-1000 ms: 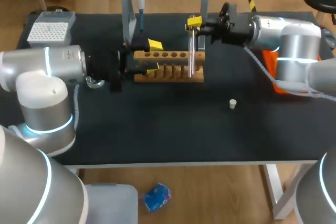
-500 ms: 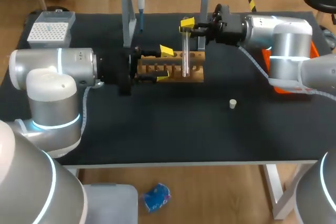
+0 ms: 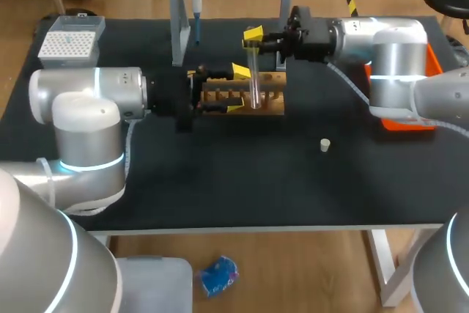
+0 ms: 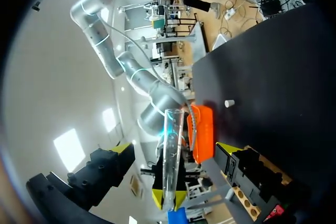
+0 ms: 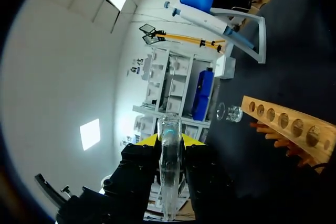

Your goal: Invert the test tube, pick up the pipette, mount the tip to pipette, aspirate from beaker and dispense into the tube, eject the tip, return the pipette, and cap with the stopper.

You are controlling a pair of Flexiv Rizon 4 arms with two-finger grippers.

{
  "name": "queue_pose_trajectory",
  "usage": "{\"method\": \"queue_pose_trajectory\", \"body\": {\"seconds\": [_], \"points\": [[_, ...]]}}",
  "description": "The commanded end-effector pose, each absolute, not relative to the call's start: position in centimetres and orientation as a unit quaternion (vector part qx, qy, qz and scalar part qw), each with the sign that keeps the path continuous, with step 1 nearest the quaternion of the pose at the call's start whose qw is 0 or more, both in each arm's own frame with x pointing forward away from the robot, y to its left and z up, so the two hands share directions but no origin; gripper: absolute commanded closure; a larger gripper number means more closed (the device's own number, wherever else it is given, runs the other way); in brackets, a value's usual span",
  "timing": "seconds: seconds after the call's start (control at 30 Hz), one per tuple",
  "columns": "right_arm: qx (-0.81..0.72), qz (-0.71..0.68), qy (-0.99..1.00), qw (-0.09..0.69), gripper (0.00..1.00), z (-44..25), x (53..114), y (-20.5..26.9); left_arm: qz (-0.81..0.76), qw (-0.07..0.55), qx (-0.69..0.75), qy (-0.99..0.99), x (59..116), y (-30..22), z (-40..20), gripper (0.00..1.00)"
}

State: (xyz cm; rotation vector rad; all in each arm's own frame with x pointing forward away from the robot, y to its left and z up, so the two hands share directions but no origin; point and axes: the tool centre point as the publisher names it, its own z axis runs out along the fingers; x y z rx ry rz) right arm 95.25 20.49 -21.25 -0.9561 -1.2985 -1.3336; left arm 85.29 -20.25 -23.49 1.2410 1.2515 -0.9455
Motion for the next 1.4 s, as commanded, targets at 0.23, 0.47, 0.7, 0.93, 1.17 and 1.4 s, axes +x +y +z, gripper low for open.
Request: {"method": "queue_pose_trajectory", "body": {"seconds": [0.23,0.47,0.7,0.93,1.17,1.4], "points": [[-0.398,-0.543,-0.538,0.507,1.00,-21.8,95.0,21.0,-0.396,0.546,0.519,0.526,86.7,-21.4,-24.0,0.00],[-0.401,-0.541,-0.537,0.508,1.00,-22.0,94.9,21.1,-0.396,0.547,0.518,0.525,86.8,-21.5,-23.9,0.00],[-0.402,-0.537,-0.540,0.507,1.00,-22.3,94.8,21.3,-0.397,0.548,0.519,0.523,86.8,-21.7,-23.8,0.17],[-0.404,-0.536,-0.539,0.508,1.00,-22.4,94.7,21.4,-0.397,0.546,0.520,0.523,86.8,-21.8,-23.7,0.47],[-0.402,-0.537,-0.541,0.508,1.00,-22.5,94.7,21.5,-0.397,0.546,0.519,0.525,86.8,-21.8,-23.7,0.54],[-0.403,-0.536,-0.540,0.509,1.00,-22.6,94.6,21.5,-0.397,0.542,0.521,0.526,86.8,-21.9,-23.7,0.70]]}}
